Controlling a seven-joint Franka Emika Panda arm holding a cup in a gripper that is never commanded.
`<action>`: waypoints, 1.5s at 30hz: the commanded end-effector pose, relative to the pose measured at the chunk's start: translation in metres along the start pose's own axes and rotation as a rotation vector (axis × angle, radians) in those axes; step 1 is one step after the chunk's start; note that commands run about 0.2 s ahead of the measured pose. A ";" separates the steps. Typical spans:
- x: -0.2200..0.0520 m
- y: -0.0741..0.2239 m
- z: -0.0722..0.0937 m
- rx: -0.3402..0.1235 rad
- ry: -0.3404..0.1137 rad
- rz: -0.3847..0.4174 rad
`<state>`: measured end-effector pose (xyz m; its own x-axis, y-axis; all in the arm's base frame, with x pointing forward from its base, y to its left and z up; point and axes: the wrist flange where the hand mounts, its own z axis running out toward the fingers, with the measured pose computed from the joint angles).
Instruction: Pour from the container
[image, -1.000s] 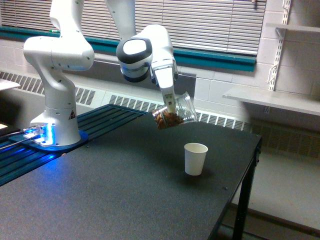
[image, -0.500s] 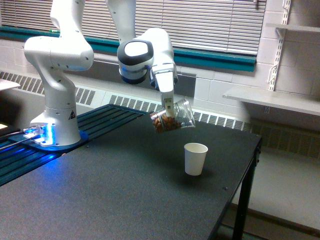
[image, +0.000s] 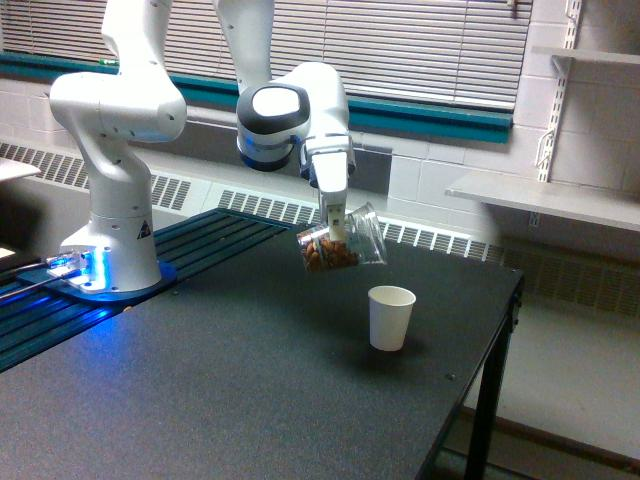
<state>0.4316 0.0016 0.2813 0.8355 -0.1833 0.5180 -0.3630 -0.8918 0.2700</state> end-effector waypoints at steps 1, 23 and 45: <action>-0.003 -0.004 0.004 -0.006 -0.018 -0.018; -0.001 -0.005 0.008 -0.039 -0.031 -0.074; -0.001 -0.010 0.011 -0.061 -0.056 -0.126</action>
<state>0.4345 0.0029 0.2670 0.8900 -0.1226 0.4391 -0.3015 -0.8808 0.3651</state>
